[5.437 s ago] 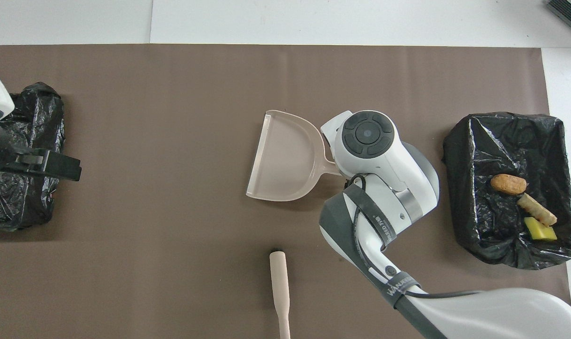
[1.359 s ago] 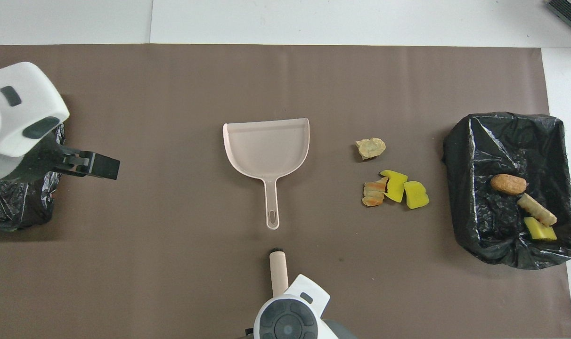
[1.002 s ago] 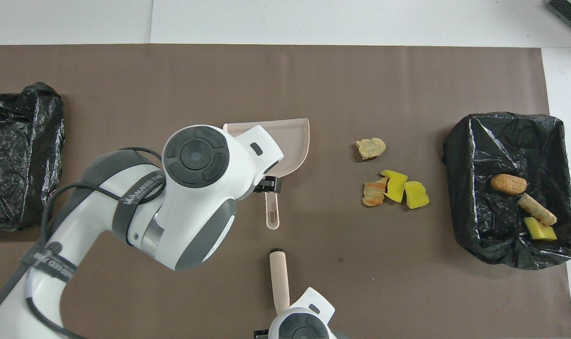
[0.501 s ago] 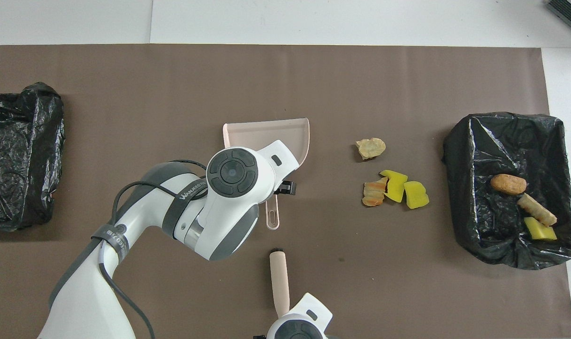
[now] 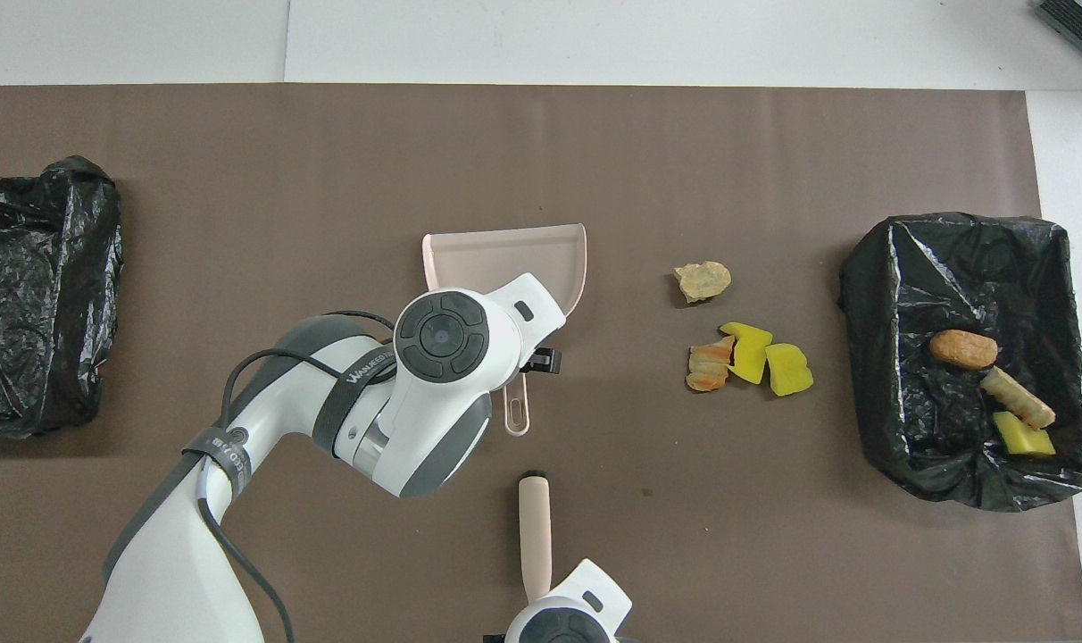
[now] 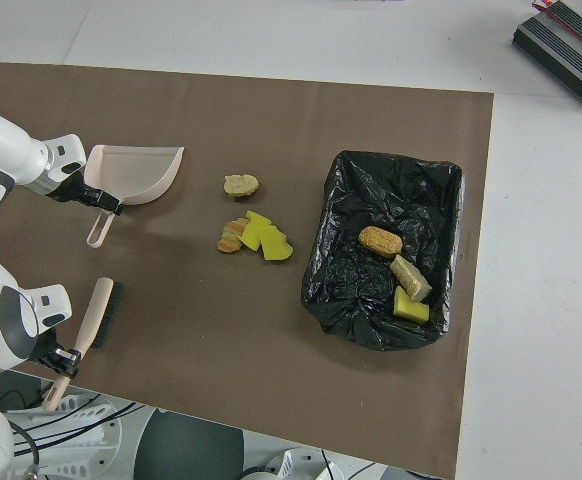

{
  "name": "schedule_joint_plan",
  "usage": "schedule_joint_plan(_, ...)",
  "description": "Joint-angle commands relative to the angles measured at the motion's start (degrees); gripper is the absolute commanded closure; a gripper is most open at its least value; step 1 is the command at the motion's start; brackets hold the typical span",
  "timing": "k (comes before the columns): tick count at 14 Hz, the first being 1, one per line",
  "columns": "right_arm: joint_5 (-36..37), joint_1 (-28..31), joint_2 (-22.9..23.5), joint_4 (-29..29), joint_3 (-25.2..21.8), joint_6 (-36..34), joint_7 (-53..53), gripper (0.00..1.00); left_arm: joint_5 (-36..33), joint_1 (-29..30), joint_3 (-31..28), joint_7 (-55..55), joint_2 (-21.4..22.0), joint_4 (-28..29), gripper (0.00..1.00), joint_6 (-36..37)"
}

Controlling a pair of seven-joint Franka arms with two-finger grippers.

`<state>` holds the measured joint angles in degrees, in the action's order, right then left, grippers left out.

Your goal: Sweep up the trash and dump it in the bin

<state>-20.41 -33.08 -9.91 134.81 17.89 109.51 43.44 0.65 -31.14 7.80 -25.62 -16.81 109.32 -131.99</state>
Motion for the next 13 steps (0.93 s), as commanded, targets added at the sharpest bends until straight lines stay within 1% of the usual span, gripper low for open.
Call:
schedule_joint_plan(1, 4.6, 6.1, -7.5, -0.3, 0.0, -10.5, -3.3, 1.00, -0.4, -0.8, -0.8, 0.2, 0.0, 0.8, 0.38, -1.5)
schedule_joint_plan(2, 8.2, 7.6, -8.4, -0.8, 0.0, -13.8, -3.7, 1.00, -0.4, -0.9, -0.8, 0.2, 0.0, 0.9, 0.53, -1.2)
schedule_joint_plan(3, 11.8, 8.8, -8.5, -0.9, 0.0, -15.4, -4.2, 1.00, -0.4, -1.0, -0.8, 0.2, 0.0, 0.9, 0.69, -0.6)
schedule_joint_plan(4, 15.7, 10.3, -8.4, -0.9, 0.0, -15.7, -4.5, 1.00, -0.4, -1.0, -0.8, 0.2, 0.0, 0.8, 0.80, -0.2)
schedule_joint_plan(5, 19.9, 13.5, -7.6, -0.8, 0.1, -14.9, -6.1, 1.00, -0.4, -0.9, -0.9, 0.2, 0.1, 0.5, 0.91, -0.2)
schedule_joint_plan(6, 24.9, 17.9, -6.4, -0.8, 0.1, -14.1, -10.3, 1.00, -0.4, -0.4, -0.9, 0.3, 0.4, 0.3, 1.00, 0.0)
schedule_joint_plan(7, 29.5, 22.8, -5.8, -0.3, 0.4, -11.6, -14.0, 1.00, -0.4, -0.2, -0.9, 0.5, 1.1, 0.3, 1.00, 0.9)
schedule_joint_plan(8, 31.7, 25.9, -5.0, 0.0, 0.4, -9.2, -16.2, 1.00, -0.6, -0.1, -1.4, 1.4, 2.0, -0.2, 1.00, 2.9)
schedule_joint_plan(9, 33.8, 27.8, -4.1, -0.2, 0.4, -8.0, -18.5, 1.00, -0.6, 0.4, -1.6, 4.4, 3.4, -0.8, 1.00, 5.8)
schedule_joint_plan(11, 37.0, 33.2, -2.6, -0.2, 0.4, -3.4, -23.2, 1.00, -0.6, 3.4, -1.7, 14.8, 6.3, -1.9, 1.00, 13.2)
schedule_joint_plan(12, 37.9, 35.2, -0.9, -0.2, 0.4, -1.7, -24.7, 1.00, -0.6, 5.0, -1.8, 20.7, 8.6, -1.8, 1.00, 15.8)
schedule_joint_plan(13, 38.0, 35.8, 0.8, -0.2, 0.4, 0.3, -24.7, 1.00, -0.6, 6.7, -1.8, 26.6, 10.4, -1.8, 1.00, 19.0)
